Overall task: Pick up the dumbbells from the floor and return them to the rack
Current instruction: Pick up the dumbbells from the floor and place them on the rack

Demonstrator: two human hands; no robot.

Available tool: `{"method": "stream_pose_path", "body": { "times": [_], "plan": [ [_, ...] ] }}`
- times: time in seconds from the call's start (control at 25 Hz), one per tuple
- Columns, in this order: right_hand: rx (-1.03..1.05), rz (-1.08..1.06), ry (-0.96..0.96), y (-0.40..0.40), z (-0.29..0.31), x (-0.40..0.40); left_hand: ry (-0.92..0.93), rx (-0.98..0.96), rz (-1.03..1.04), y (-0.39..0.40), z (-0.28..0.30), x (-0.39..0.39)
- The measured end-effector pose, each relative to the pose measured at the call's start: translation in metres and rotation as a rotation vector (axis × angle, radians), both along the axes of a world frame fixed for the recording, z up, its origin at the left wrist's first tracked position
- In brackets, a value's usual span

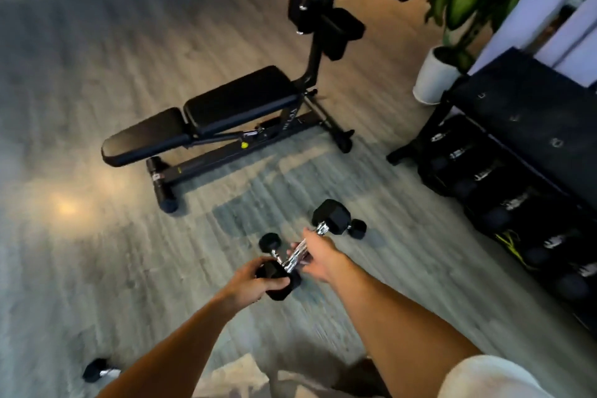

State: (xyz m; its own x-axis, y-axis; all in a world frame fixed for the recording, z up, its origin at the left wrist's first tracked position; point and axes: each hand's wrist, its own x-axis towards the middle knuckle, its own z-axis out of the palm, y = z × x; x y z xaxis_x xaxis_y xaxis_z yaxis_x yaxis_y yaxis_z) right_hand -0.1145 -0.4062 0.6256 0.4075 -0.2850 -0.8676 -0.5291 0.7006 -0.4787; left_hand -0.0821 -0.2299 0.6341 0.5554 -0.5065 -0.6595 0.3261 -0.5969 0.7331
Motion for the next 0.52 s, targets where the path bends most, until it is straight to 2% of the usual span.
{"method": "stream_pose_path", "body": {
  "times": [0.28,0.52],
  "plan": [
    [-0.043,-0.170,0.014,-0.200,0.005,-0.144,-0.041,-0.017,-0.310,-0.212,0.002,-0.096],
    [-0.093,-0.374,0.018,-0.345,0.016,-0.224,-0.050,-0.008,-0.575,-0.380,0.010,-0.138]
  ]
}}
